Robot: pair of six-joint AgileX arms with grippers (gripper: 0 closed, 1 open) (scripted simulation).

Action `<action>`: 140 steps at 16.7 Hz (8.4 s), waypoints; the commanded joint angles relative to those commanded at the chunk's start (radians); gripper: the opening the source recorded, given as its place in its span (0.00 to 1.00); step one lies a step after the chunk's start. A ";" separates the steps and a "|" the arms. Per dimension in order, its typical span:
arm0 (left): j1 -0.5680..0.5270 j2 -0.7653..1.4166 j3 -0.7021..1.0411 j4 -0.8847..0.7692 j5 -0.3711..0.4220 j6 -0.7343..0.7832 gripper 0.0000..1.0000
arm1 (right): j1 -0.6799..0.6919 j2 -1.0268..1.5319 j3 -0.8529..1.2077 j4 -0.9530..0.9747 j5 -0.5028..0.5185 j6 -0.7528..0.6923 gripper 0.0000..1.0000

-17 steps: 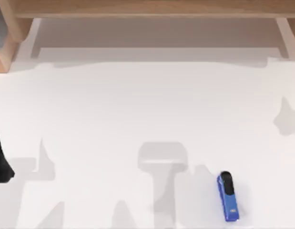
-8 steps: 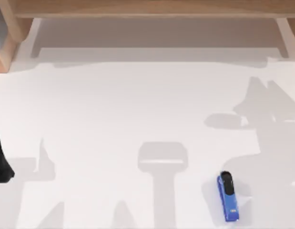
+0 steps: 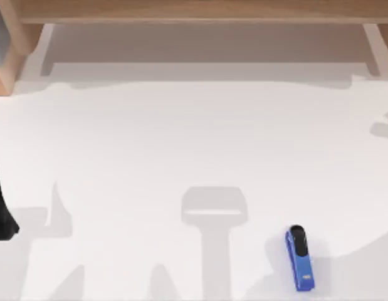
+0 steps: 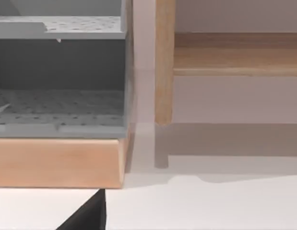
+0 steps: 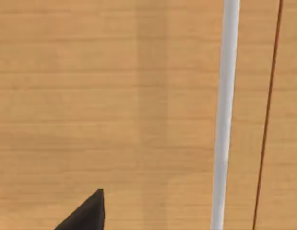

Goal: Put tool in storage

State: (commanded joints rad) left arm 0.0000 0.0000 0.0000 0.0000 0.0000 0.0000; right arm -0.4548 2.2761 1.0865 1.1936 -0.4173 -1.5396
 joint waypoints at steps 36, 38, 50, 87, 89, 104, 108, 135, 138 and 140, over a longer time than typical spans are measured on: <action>0.000 0.000 0.000 0.000 0.000 0.000 1.00 | 0.019 0.077 0.128 -0.049 0.019 -0.019 0.00; 0.000 0.000 0.000 0.000 0.000 0.000 1.00 | 0.019 0.077 0.128 -0.049 0.019 -0.019 0.00; 0.000 0.000 0.000 0.000 0.000 0.000 1.00 | -0.049 -0.043 -0.147 0.101 -0.047 -0.015 0.00; 0.000 0.000 0.000 0.000 0.000 0.000 1.00 | -0.258 -0.214 -0.601 0.386 -0.258 -0.012 0.30; 0.000 0.000 0.000 0.000 0.000 0.000 1.00 | -0.258 -0.214 -0.601 0.386 -0.258 -0.012 0.45; 0.000 0.000 0.000 0.000 0.000 0.000 1.00 | -0.258 -0.214 -0.601 0.386 -0.258 -0.012 1.00; 0.000 0.000 0.000 0.000 0.000 0.000 1.00 | -0.278 -0.221 -0.626 0.406 -0.279 -0.012 1.00; 0.000 0.000 0.000 0.000 0.000 0.000 1.00 | 0.598 -0.736 -0.399 -1.051 0.034 1.271 1.00; 0.000 0.000 0.000 0.000 0.000 0.000 1.00 | 0.772 -0.735 -0.298 -1.364 0.156 1.537 1.00; 0.000 0.000 0.000 0.000 0.000 0.000 1.00 | 0.878 -0.728 -0.236 -1.557 0.235 1.701 1.00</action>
State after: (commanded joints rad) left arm 0.0000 0.0000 0.0000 0.0000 0.0000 0.0000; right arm 0.4232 1.5484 0.8510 -0.3639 -0.1820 0.1618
